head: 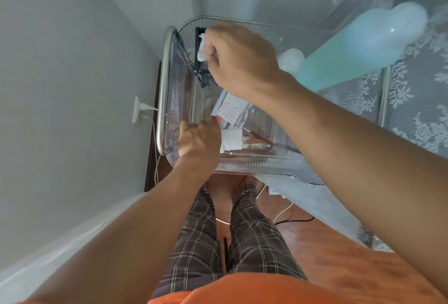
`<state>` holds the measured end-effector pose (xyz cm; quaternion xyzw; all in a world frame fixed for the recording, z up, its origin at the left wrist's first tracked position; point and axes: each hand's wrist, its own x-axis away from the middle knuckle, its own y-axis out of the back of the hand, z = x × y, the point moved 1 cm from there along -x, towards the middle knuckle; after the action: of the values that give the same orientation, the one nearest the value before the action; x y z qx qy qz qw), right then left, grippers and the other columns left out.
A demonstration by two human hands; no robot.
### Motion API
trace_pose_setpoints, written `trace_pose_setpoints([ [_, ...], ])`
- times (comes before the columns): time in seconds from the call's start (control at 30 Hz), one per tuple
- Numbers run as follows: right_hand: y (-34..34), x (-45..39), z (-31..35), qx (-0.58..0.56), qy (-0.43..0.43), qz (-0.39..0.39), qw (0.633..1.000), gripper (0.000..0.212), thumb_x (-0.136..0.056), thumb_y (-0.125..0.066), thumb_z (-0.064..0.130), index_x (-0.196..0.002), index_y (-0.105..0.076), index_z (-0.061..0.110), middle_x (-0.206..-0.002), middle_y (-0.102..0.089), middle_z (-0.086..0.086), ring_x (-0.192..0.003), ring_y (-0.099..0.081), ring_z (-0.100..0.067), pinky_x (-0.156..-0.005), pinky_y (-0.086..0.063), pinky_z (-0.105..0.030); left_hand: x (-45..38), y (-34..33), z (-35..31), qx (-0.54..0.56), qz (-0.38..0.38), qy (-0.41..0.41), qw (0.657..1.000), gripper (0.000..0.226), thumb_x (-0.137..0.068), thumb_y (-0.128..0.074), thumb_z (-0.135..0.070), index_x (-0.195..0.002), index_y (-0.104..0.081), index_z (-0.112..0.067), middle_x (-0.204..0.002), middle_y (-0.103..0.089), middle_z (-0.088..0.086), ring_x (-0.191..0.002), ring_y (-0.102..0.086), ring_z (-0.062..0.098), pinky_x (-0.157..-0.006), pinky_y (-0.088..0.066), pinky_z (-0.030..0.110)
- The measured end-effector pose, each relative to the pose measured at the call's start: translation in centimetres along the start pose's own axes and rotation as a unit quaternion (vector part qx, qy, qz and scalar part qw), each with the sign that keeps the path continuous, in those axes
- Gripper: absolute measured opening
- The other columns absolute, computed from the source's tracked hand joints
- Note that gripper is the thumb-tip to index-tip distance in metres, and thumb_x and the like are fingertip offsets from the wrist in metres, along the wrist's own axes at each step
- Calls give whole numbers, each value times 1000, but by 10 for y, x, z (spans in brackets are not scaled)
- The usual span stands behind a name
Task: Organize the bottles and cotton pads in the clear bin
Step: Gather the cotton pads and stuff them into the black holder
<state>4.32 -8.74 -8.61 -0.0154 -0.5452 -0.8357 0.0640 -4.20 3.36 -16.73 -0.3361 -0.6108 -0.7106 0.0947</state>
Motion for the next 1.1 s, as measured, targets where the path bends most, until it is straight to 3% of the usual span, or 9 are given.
trace_pose_setpoints([
  [0.13,-11,-1,-3,51,-8,46,998,27,-97,-46,20,-106,-71,20,-102,-71,-1,-81,-62,-31,-62,-35,-33,26,26,0,76,-38,-19,996,38,-88,-71,-4,-121,-55,-14,-103,-63,2,-89,-68,26,-93,-45,38],
  [0.23,-6,2,-3,42,-28,76,996,36,-95,-41,29,-105,-75,23,-93,-70,-4,-81,-63,-36,-63,-33,-33,52,53,5,138,-101,-9,985,29,-91,-68,0,-115,-62,-15,-104,-66,4,-87,-68,31,-74,-47,37],
  [0.4,9,32,-5,-44,-38,-74,996,35,-95,-41,24,-100,-75,20,-99,-76,2,-89,-69,-27,-65,-52,-37,73,109,24,181,-209,-21,961,26,-87,-71,1,-105,-69,-18,-98,-72,5,-83,-66,32,-65,-46,37],
  [0.5,4,71,-19,-130,-98,-146,976,25,-98,-48,19,-102,-73,18,-101,-75,3,-86,-68,-20,-66,-55,-37,59,139,34,100,-276,-42,955,28,-88,-71,-2,-106,-71,-24,-94,-75,4,-86,-67,33,-78,-50,44],
  [0.63,-30,125,-40,-109,-191,5,976,20,-101,-52,25,-115,-66,24,-120,-66,3,-99,-65,-22,-77,-54,-39,13,165,34,-30,-295,-36,954,21,-95,-69,-16,-107,-69,-33,-101,-70,-1,-100,-57,31,-92,-31,48],
  [0.73,-56,145,-49,-99,-215,110,965,20,-102,-53,29,-118,-64,26,-122,-60,1,-97,-66,-26,-73,-48,-35,-19,170,22,-91,-251,-35,963,16,-95,-72,-22,-103,-71,-36,-96,-68,-1,-99,-52,28,-101,-27,54],
  [0.83,-76,146,-49,-76,-208,137,965,22,-100,-57,30,-122,-60,25,-119,-58,-3,-96,-66,-28,-73,-54,-40,-37,165,11,-123,-241,-28,962,4,-92,-75,-29,-91,-72,-31,-79,-65,-1,-92,-52,28,-104,-25,55],
  [0.93,-92,138,-43,-32,-187,146,971,37,-96,-67,31,-130,-56,20,-122,-58,-8,-101,-66,-33,-76,-58,-45,-42,158,3,-139,-261,-5,955,12,-86,-81,-24,-81,-70,-23,-71,-63,2,-87,-53,30,-104,-26,56],
  [1.1,-104,124,-40,31,-121,135,983,31,-94,-68,10,-123,-57,16,-115,-58,-7,-94,-67,-32,-75,-58,-51,-29,150,6,-78,-303,-12,950,9,-89,-73,-12,-90,-70,-20,-83,-70,5,-91,-61,33,-105,-26,57],
])
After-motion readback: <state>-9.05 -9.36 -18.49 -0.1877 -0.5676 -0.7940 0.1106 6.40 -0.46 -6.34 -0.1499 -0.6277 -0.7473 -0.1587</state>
